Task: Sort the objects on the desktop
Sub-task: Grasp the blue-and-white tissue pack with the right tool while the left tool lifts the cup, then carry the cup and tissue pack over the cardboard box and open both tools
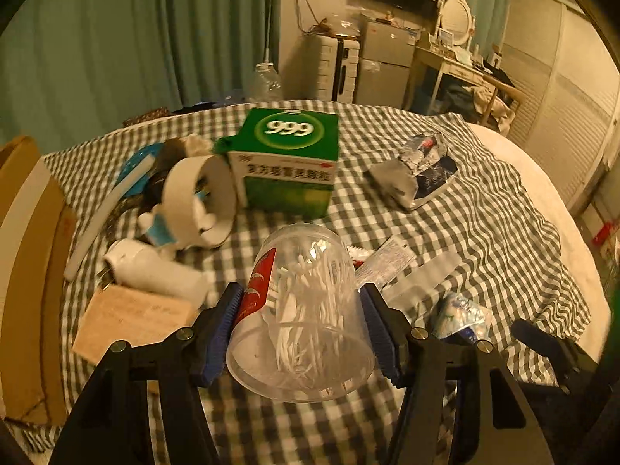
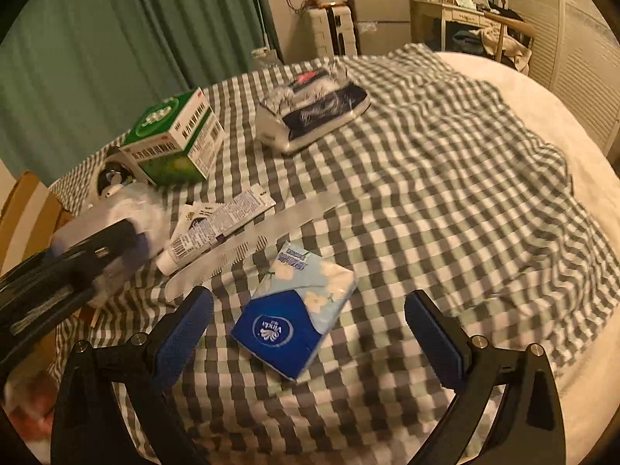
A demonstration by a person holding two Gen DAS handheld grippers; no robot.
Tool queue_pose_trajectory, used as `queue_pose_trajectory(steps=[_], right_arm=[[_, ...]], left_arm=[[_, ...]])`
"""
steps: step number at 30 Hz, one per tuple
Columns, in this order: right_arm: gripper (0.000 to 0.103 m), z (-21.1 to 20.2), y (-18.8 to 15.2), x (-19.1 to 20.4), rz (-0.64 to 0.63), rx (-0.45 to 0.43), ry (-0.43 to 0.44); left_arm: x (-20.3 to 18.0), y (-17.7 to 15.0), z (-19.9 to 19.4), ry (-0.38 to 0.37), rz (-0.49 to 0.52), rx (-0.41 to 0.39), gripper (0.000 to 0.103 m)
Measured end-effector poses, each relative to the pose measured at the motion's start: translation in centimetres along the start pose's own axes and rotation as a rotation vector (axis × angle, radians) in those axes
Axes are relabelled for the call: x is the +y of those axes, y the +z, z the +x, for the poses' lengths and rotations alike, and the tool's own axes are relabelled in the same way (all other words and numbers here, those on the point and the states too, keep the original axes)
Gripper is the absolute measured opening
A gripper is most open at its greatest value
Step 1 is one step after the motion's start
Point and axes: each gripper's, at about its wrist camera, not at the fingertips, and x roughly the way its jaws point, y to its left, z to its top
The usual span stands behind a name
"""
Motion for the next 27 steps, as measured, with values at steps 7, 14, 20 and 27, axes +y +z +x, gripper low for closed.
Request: queue_pose_trajectory(steps=[7,14,20,27], right_arm=[[0.081,3.7,-0.4,-0.6,0.067,0.117,0.025],[0.054,2.8,-0.7,0.5,-0.029,0.085,0.030],[0.039,0.7,-0.7,2.1,-0.127,0.033,-0.007],[0.019,-3.1,-1.3,4.3,-0.212,-0.032,-0.012]], left_arm=[[1.3,-1.0,-1.1,0.004,-0.028,0.015,0.063],[1.8,-1.7,-3.2,0.014,-0.016,0.009,0.063],[2.6,-2.2,-5.3,0.017,-0.026,-0.002,0.063],[3.7,-2.1,-8.5,0.041,-0.034,-0.032,0.063]])
